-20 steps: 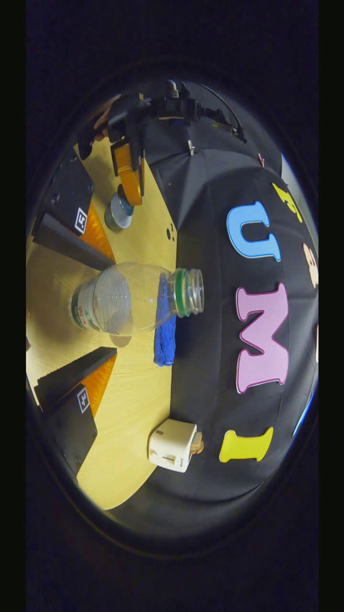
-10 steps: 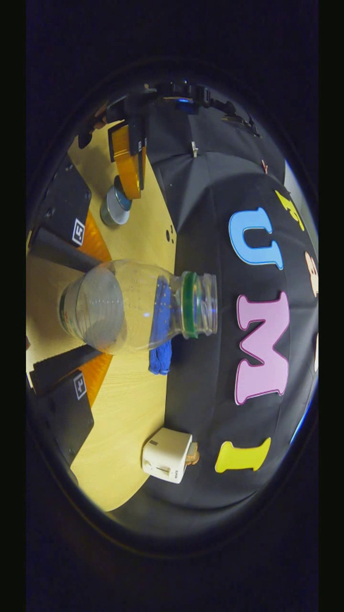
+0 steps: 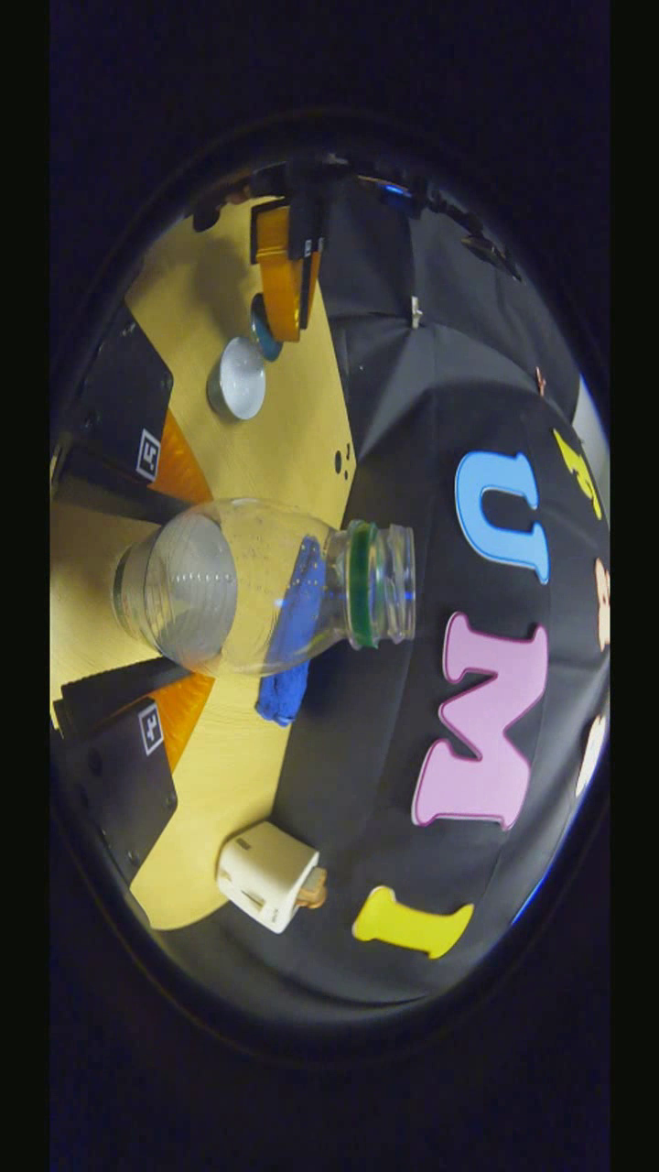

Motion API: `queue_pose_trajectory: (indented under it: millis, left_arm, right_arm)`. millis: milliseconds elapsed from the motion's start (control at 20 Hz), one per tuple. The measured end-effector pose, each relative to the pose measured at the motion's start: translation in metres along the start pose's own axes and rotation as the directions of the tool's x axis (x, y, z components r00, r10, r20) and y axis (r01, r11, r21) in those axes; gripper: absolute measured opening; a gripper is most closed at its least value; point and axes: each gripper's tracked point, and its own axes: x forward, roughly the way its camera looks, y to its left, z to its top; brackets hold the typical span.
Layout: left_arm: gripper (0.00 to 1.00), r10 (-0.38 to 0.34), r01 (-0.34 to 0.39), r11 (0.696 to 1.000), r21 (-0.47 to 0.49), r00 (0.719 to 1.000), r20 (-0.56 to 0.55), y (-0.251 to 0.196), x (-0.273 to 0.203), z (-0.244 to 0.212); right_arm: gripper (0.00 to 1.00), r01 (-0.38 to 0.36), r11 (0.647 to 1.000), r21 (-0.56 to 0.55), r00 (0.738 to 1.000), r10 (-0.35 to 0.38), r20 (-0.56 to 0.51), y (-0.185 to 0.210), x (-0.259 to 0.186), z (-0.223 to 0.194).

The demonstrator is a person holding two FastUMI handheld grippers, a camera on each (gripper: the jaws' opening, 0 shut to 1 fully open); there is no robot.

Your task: Open the teacup lid with one hand, grasp the water bottle and pour water into the teacup with the other hand; after pouring, place the water bottle on the coaster and then close the teacup lid.

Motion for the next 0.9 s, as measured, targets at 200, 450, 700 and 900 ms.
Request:
queue_pose_trajectory:
  millis: [200, 450, 700, 900]
  left_arm:
    - [0.28, 0.047, -0.046, 0.998, -0.034, 0.999, 0.027, 0.021, -0.015, 0.005]
    - [0.28, 0.105, -0.103, 0.993, -0.059, 0.994, 0.038, 0.055, -0.029, 0.002]
    - [0.28, 0.150, -0.149, 0.988, -0.048, 0.989, 0.013, 0.088, -0.045, -0.001]
    - [0.24, 0.155, -0.154, 0.987, -0.052, 0.988, 0.013, 0.102, -0.056, 0.001]
  right_arm:
    - [0.72, -0.048, 0.992, -0.118, 0.999, 0.046, -0.019, -0.001, 0.021, 0.007]
    - [0.72, 0.003, 0.917, -0.398, 1.000, 0.006, 0.021, -0.007, 0.046, 0.027]
    - [0.72, 0.002, 0.795, -0.607, 0.998, 0.037, 0.052, 0.011, 0.071, 0.031]
    - [0.71, -0.008, 0.700, -0.714, 0.991, 0.099, 0.086, 0.039, 0.079, 0.032]
